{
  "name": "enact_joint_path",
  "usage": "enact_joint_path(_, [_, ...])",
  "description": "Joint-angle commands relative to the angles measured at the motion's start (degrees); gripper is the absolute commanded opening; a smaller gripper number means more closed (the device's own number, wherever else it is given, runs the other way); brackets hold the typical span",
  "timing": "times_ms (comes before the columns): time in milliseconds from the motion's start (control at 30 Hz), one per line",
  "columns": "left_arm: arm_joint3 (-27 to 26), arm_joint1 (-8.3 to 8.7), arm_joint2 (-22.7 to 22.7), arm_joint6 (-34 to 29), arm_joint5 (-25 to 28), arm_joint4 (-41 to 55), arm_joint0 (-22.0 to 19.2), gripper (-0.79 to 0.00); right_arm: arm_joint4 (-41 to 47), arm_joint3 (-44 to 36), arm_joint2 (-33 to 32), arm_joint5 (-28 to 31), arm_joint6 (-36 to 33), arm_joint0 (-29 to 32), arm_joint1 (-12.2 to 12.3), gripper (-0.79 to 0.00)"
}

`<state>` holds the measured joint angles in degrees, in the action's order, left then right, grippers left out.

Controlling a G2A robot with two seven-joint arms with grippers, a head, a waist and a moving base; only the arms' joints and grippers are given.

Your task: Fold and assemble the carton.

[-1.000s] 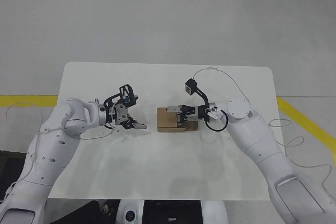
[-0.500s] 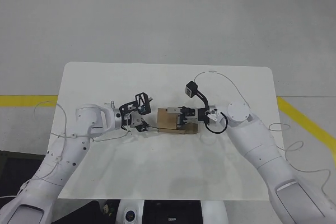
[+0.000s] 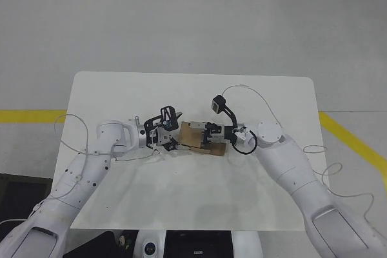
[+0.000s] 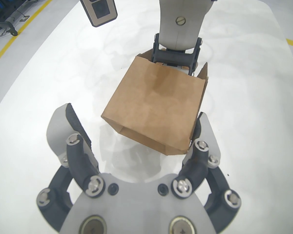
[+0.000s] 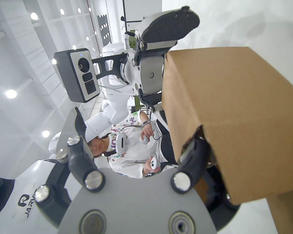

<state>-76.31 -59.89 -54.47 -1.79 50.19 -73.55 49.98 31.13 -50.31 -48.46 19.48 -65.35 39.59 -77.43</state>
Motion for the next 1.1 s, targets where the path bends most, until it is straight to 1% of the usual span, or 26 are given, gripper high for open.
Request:
enact_joint_path(0, [0.1,-0.10,0.1,0.1,0.4,0.4,-0.1,0.000,0.1,0.6,0.2,0.6,0.4,-0.1,-0.3,0.000])
enact_joint_path(233, [-0.3,-0.20,0.1,0.0,1.2,1.2,0.3,0.000,0.5,2.8,1.1,1.9,1.2,-0.9,-1.4,0.000])
enact_joint_path(433, [-0.9,-0.22,-0.1,-1.4,1.9,2.0,0.5,0.000,0.5,4.9,2.5,2.6,1.4,-1.5,-2.6,0.000])
enact_joint_path(933, [-2.4,0.06,-1.2,-4.9,2.9,3.7,1.9,0.000,3.6,11.2,3.7,5.3,-0.6,-3.1,-5.3,0.000])
enact_joint_path(1067, [-2.3,0.13,-1.7,-5.3,2.4,4.0,2.1,0.000,4.3,12.1,3.0,5.7,-2.1,-3.7,-5.4,0.000])
